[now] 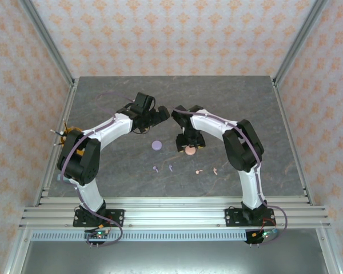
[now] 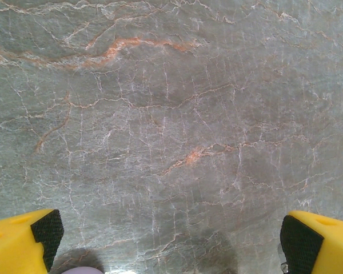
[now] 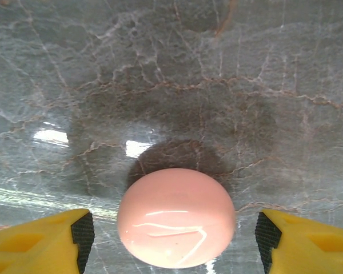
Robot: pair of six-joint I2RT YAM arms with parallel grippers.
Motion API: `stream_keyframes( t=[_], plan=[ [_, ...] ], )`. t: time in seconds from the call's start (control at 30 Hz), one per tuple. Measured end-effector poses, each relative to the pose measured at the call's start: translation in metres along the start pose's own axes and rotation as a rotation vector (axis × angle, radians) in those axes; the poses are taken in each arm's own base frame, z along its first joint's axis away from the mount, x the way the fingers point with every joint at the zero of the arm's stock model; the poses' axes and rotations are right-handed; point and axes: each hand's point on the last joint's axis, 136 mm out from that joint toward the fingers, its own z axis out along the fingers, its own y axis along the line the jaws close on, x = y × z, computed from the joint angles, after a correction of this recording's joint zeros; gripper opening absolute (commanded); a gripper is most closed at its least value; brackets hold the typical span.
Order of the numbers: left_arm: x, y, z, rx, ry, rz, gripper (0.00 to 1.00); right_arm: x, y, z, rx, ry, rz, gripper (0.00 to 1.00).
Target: Insert the wireless bluetooth earbuds into the charging case
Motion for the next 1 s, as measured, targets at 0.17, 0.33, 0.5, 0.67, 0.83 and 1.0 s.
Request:
stream_keyframes(
  t=[0.17,0.33,0.5,0.67,0.83,1.0],
  plan=[
    [0.0000,0.0000,0.0000,0.000,0.000,0.000,1.00,0.0020,-0.0020,0.0089,0.017,0.023,-0.006,0.72],
    [-0.0001,-0.0001,0.0000,0.000,0.000,0.000,1.00,0.0011,-0.0020,0.0100,0.020,0.027,-0.005,0.69],
    [0.0000,0.0000,0.0000,0.000,0.000,0.000,1.00,0.0002,-0.0014,0.0104,0.021,0.028,-0.004,0.64],
    [-0.0001,-0.0001,0.0000,0.000,0.000,0.000,1.00,0.0002,-0.0015,0.0104,0.023,0.027,0.009,0.60],
    [0.0000,0.0000,0.0000,0.000,0.000,0.000,1.00,-0.0001,-0.0035,0.0102,0.042,0.020,0.045,0.58],
    [0.0001,0.0001,0.0000,0.000,0.000,0.006,1.00,-0.0014,-0.0094,0.0101,0.060,0.015,0.118,0.58]
  ],
)
